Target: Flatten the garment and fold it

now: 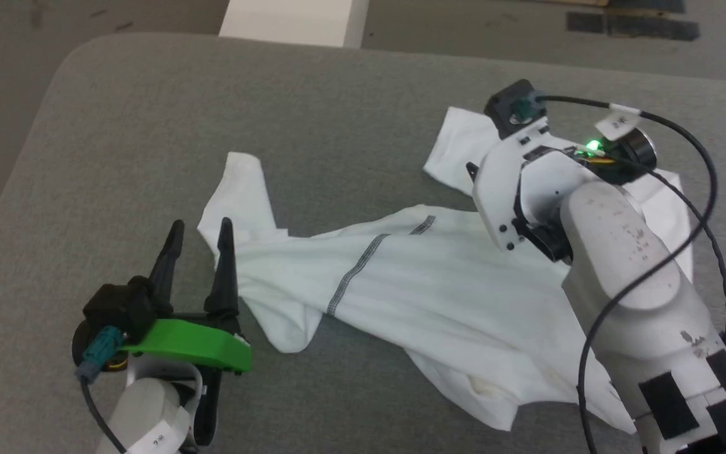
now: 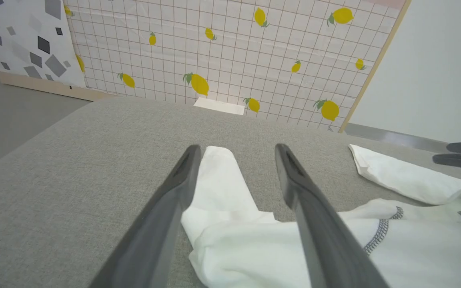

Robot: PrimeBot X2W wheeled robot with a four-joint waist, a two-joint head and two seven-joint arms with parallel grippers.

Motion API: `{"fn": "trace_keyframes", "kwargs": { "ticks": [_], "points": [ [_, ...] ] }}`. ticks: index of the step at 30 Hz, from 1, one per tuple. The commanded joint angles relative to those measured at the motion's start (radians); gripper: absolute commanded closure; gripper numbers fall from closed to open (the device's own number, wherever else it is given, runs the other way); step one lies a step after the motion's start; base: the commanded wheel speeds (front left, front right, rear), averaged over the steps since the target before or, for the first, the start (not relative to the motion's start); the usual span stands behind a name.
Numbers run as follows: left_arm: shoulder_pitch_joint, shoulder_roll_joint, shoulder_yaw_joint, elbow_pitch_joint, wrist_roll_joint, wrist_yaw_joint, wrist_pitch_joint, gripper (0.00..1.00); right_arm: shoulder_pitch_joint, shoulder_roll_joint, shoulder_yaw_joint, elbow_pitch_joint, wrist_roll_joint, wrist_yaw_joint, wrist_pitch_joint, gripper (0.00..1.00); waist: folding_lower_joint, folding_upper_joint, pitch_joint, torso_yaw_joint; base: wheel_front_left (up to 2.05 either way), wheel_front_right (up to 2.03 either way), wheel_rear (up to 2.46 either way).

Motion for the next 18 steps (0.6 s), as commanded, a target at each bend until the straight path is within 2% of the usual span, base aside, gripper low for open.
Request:
{"fn": "trace_keyframes", "kwargs": {
  "ticks": [1, 7, 13, 14, 15, 18],
  "points": [
    [-0.018, -0.012, 0.001, 0.001, 0.021, -0.016, -0.007, 0.00, -0.031, -0.001, 0.013, 0.024, -0.010, -0.002, -0.001, 0.00, 0.0000, 0.0000, 0.086, 0.086, 0.00, 0.00, 0.00],
    [-0.033, -0.053, 0.013, 0.030, 0.050, -0.059, -0.007, 0.00, -0.099, -0.001, 0.061, 0.124, -0.026, -0.002, 0.002, 0.00, 0.0000, 0.0000, 0.137, 0.130, 0.00, 0.00, 0.00],
    [-0.044, -0.077, 0.027, 0.046, 0.071, -0.082, -0.007, 0.00, -0.114, -0.001, 0.082, 0.187, -0.050, -0.002, 0.008, 0.00, 0.0000, 0.0000, 0.150, 0.140, 0.00, 0.00, 0.00],
    [-0.044, -0.080, 0.030, 0.048, 0.074, -0.085, -0.007, 0.00, -0.113, -0.001, 0.082, 0.195, -0.048, -0.002, 0.015, 0.47, 0.0000, 0.0000, 0.149, 0.139, 0.00, 0.00, 0.00],
    [-0.044, -0.082, 0.033, 0.049, 0.078, -0.087, -0.007, 0.00, -0.113, -0.001, 0.082, 0.198, -0.040, -0.002, 0.015, 0.99, 0.0000, 0.0000, 0.146, 0.136, 0.00, 0.00, 0.00],
    [-0.042, -0.087, 0.044, 0.052, 0.088, -0.092, -0.008, 0.00, -0.115, -0.001, 0.081, 0.194, -0.001, -0.002, 0.008, 1.00, 0.0000, 0.0000, 0.131, 0.122, 0.00, 0.00, 0.00]
  ]
}}
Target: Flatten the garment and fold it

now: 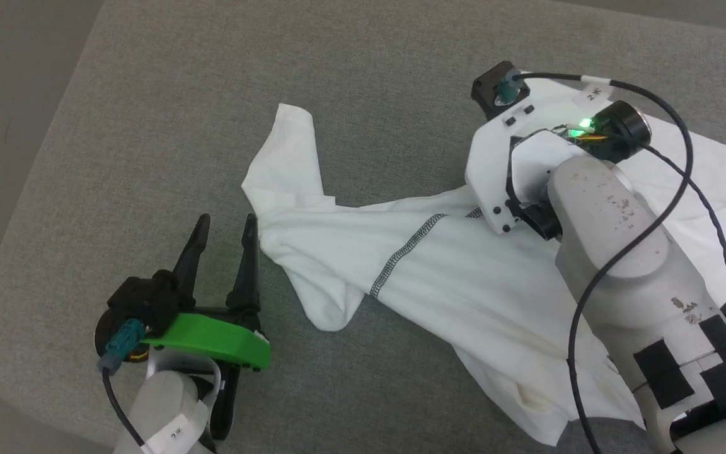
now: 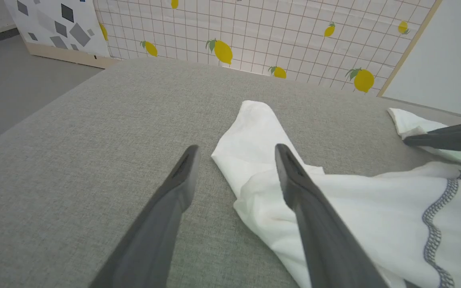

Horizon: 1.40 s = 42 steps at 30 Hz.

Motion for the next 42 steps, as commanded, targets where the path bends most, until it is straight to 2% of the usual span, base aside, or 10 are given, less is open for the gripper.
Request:
{"fn": "trace_keyframes", "kwargs": {
  "ticks": [1, 6, 13, 19, 24, 30, 34, 35, 36, 42],
  "points": [
    [-0.010, -0.005, 0.008, 0.002, 0.008, -0.007, -0.005, 0.00, 0.009, -0.004, -0.002, 0.010, 0.026, -0.002, -0.010, 1.00, -0.0001, 0.0000, -0.018, -0.018, 0.00, 0.00, 0.00],
    [0.004, -0.009, 0.028, 0.005, 0.022, -0.013, -0.005, 0.00, -0.001, -0.004, -0.076, -0.035, 0.105, -0.002, -0.103, 1.00, -0.0001, 0.0000, -0.077, -0.064, 0.00, 0.00, 0.00],
    [0.051, -0.009, 0.058, 0.007, 0.036, -0.017, -0.005, 0.00, 0.095, -0.023, -0.367, -0.168, 0.097, -0.002, -0.219, 1.00, -0.0001, 0.0000, -0.177, -0.163, 0.00, 0.00, 0.00],
    [0.086, -0.007, 0.070, 0.009, 0.041, -0.019, -0.005, 0.00, 0.320, -0.098, -0.685, -0.389, 0.050, -0.002, -0.159, 1.00, -0.0001, 0.0000, -0.223, -0.243, 0.00, 0.00, 0.00],
    [0.099, -0.007, 0.072, 0.016, 0.041, -0.019, -0.005, 0.00, 0.533, -0.100, -0.946, -0.571, 0.005, -0.002, -0.068, 1.00, -0.0001, 0.0000, -0.242, -0.287, 0.00, 0.00, 0.00],
    [0.104, -0.006, 0.073, 0.028, 0.038, -0.019, -0.005, 0.00, 0.709, -0.066, -1.161, -0.694, -0.018, -0.002, 0.014, 1.00, -0.0001, 0.0000, -0.250, -0.309, 0.00, 0.00, 0.00],
    [0.102, -0.002, 0.072, 0.041, 0.031, -0.019, -0.005, 0.00, 0.740, -0.045, -1.230, -0.736, -0.018, -0.002, 0.030, 1.00, -0.0001, 0.0000, -0.252, -0.316, 0.00, 0.00, 0.00],
    [0.102, 0.000, 0.072, 0.043, 0.029, -0.019, -0.005, 0.00, 0.738, -0.040, -1.220, -0.744, -0.010, -0.002, 0.023, 0.64, -0.0001, 0.0000, -0.252, -0.318, 0.00, 0.00, 0.00],
    [0.102, 0.001, 0.072, 0.046, 0.028, -0.019, -0.005, 0.00, 0.736, -0.035, -1.209, -0.755, -0.002, -0.002, 0.010, 0.00, -0.0001, 0.0000, -0.253, -0.320, 0.00, 0.00, 0.00],
    [0.098, 0.003, 0.056, 0.061, 0.021, -0.020, -0.002, 0.00, 0.721, -0.016, -1.068, -0.837, 0.029, -0.002, -0.104, 0.00, -0.0001, 0.0000, -0.258, -0.305, 0.00, 0.00, 0.00]
  ]
}}
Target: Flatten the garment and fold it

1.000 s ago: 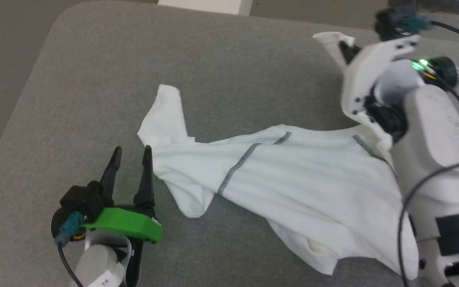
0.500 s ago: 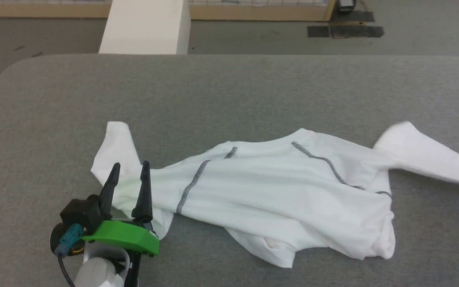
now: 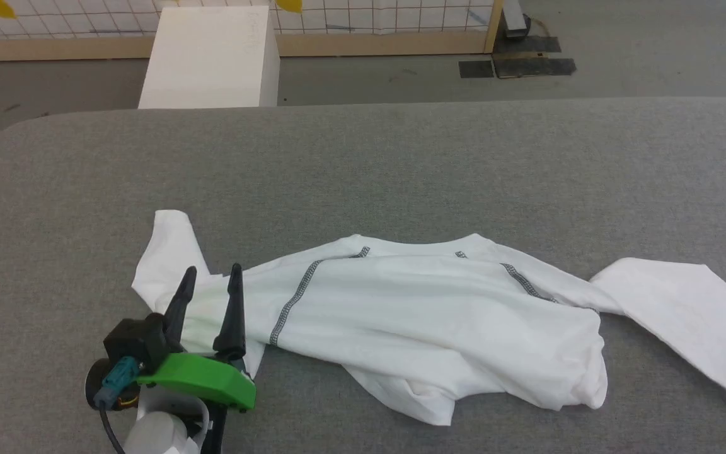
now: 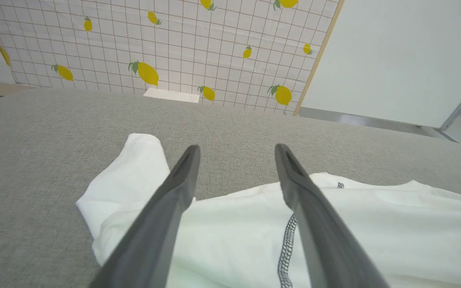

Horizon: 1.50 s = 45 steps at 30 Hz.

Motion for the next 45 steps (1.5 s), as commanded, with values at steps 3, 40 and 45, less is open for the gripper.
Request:
{"fn": "trace_keyframes", "kwargs": {
  "ticks": [3, 40, 45],
  "points": [
    [0.009, 0.008, -0.005, 0.004, -0.007, -0.004, 0.000, 0.00, -0.019, 0.013, 0.167, -0.039, 0.034, -0.001, -0.026, 0.00, 0.0000, -0.0001, -0.003, 0.012, 0.00, 0.00, 0.00],
    [-0.109, 0.021, -0.072, 0.017, -0.053, -0.005, 0.031, 0.00, -0.286, -0.190, 0.915, 0.292, 0.125, -0.001, 0.453, 1.00, 0.0000, -0.0001, 0.123, 0.108, 0.00, 0.00, 0.00],
    [-0.244, 0.053, -0.155, 0.034, -0.081, -0.007, 0.217, 0.00, -0.299, -0.162, 0.842, 0.221, 0.115, -0.001, 0.385, 1.00, 0.0000, -0.0001, 0.120, 0.084, 0.00, 0.00, 0.00]
  ]
}}
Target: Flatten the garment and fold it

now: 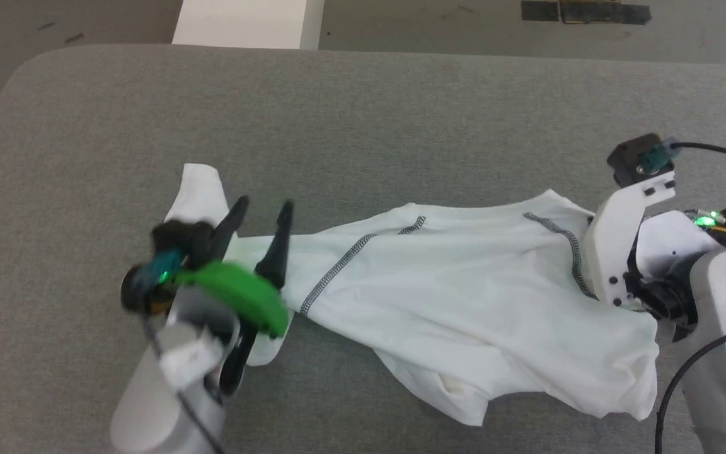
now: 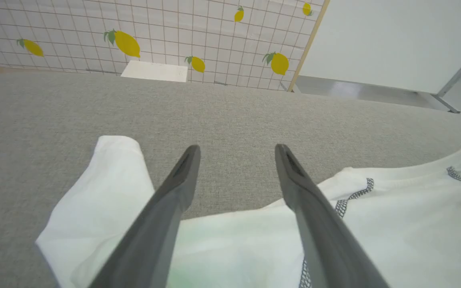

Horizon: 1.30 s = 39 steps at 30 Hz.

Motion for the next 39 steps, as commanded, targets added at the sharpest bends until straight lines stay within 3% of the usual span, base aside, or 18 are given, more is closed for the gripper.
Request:
{"fn": "trace_keyframes", "kwargs": {
  "ticks": [1, 11, 18, 20, 21, 25, 29, 34, 39],
  "points": [
    [-0.056, 0.017, -0.030, 0.011, -0.006, -0.007, 0.059, 0.00, -0.006, 0.010, -0.006, -0.015, -0.007, -0.002, -0.012, 1.00, 0.0000, -0.0001, 0.002, -0.015, 0.00, 0.00, 0.00],
    [-0.344, 0.074, -0.290, 0.198, -0.081, -0.008, 0.604, 0.00, -0.007, 0.045, 0.042, -0.053, 0.009, -0.002, -0.025, 1.00, 0.0000, -0.0001, 0.049, -0.074, 0.00, 0.00, 0.00],
    [-0.384, 0.121, -0.411, 0.267, -0.071, -0.008, 0.821, 0.00, -0.007, 0.047, 0.043, -0.056, 0.009, -0.002, -0.033, 1.00, 0.0000, -0.0001, 0.068, -0.091, 0.00, 0.00, 0.00],
    [-0.376, 0.125, -0.442, 0.273, -0.088, -0.008, 0.859, 1.00, -0.007, 0.049, 0.041, -0.058, 0.007, -0.002, -0.037, 1.00, 0.0000, -0.0001, 0.071, -0.093, 0.00, 0.00, 0.00],
    [-0.371, 0.126, -0.455, 0.271, -0.105, -0.008, 0.872, 1.00, -0.006, 0.049, 0.040, -0.059, 0.006, -0.002, -0.039, 1.00, 0.0000, -0.0001, 0.072, -0.092, 0.00, 0.00, 0.00],
    [-0.363, 0.131, -0.460, 0.250, -0.162, -0.008, 0.852, 1.00, -0.008, 0.045, 0.031, -0.058, 0.002, -0.002, -0.047, 1.00, 0.0000, -0.0001, 0.062, -0.088, 0.00, 0.00, 0.00],
    [-0.364, 0.106, -0.371, 0.234, -0.248, -0.001, 0.746, 1.00, -0.020, 0.051, 0.012, -0.060, 0.015, -0.002, -0.079, 1.00, 0.0000, -0.0001, 0.035, -0.083, 0.00, 0.00, 0.00],
    [-0.409, 0.089, -0.264, 0.211, -0.328, 0.001, 0.629, 1.00, -0.073, 0.083, -0.043, -0.061, 0.104, -0.002, -0.097, 1.00, 0.0000, -0.0001, -0.001, -0.083, 0.00, 0.00, 0.00],
    [-0.525, 0.119, -0.201, 0.188, -0.346, -0.002, 0.561, 1.00, -0.206, 0.115, -0.093, -0.058, 0.215, -0.002, -0.055, 1.00, 0.0000, -0.0001, -0.009, -0.090, 0.00, 0.00, 0.00]
  ]
}}
